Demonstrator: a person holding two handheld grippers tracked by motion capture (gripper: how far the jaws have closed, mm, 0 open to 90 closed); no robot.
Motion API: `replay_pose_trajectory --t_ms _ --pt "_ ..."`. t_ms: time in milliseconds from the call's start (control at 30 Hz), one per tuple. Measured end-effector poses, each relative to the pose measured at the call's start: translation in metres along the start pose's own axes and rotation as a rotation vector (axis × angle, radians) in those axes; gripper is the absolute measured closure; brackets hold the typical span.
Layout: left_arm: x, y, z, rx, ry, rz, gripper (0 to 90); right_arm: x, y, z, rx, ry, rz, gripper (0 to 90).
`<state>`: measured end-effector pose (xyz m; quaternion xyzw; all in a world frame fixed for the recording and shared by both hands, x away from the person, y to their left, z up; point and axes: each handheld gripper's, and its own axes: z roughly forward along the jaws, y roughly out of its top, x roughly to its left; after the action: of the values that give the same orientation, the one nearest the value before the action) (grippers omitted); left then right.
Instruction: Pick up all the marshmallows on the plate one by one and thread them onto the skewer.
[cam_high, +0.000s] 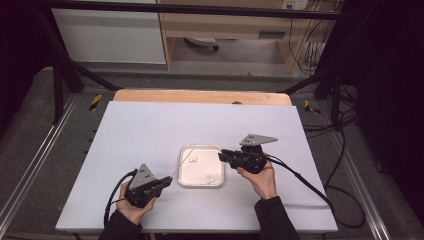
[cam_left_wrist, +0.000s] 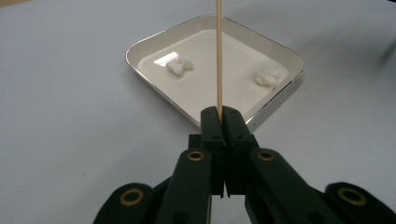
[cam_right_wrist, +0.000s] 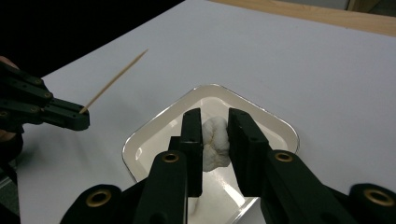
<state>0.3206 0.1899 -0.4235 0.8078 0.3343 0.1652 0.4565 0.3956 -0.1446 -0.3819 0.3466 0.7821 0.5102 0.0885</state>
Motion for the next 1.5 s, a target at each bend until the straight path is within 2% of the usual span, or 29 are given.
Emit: replay_pose_trajectory --t_ms 367,533,900,1100,1500 --pt "-0.011 0.003 0.008 -0.022 -0.018 0.028 89.0 0.001 0.009 -0.012 -0.096 0.075 0.039 77.3" --pt "-0.016 0.006 0.011 -0.044 -0.022 0.037 89.0 0.001 0.013 -0.016 -0.121 0.098 0.055 77.4" --pt "-0.020 0.006 0.013 -0.052 -0.030 0.056 89.0 0.003 0.021 -0.013 -0.145 0.133 0.062 77.5" --pt "-0.021 0.006 0.012 -0.061 -0.035 0.062 89.0 0.003 0.026 -0.010 -0.161 0.164 0.088 77.5" --pt "-0.022 0.007 0.012 -0.067 -0.035 0.063 89.0 0.005 0.028 0.004 -0.138 0.196 0.113 77.2"
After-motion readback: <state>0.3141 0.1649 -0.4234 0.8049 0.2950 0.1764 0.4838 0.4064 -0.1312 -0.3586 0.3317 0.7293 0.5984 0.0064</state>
